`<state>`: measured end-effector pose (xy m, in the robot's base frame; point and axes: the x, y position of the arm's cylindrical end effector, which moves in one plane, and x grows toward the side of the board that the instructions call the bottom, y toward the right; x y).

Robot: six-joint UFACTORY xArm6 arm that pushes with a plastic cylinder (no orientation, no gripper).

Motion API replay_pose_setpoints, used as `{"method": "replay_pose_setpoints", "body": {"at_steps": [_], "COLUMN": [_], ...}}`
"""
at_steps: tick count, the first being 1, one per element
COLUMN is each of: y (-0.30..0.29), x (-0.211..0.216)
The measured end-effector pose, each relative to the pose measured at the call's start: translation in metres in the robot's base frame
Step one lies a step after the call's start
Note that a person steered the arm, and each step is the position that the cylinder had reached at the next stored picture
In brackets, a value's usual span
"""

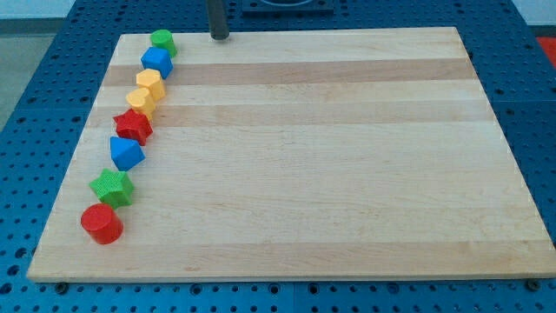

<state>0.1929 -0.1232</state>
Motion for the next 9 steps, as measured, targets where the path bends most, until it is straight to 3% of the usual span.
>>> {"method": "replay_pose_setpoints", "body": {"at_steps": [7,9], "y": [-0.146,-0.124], "x": [0.0,0.01]}}
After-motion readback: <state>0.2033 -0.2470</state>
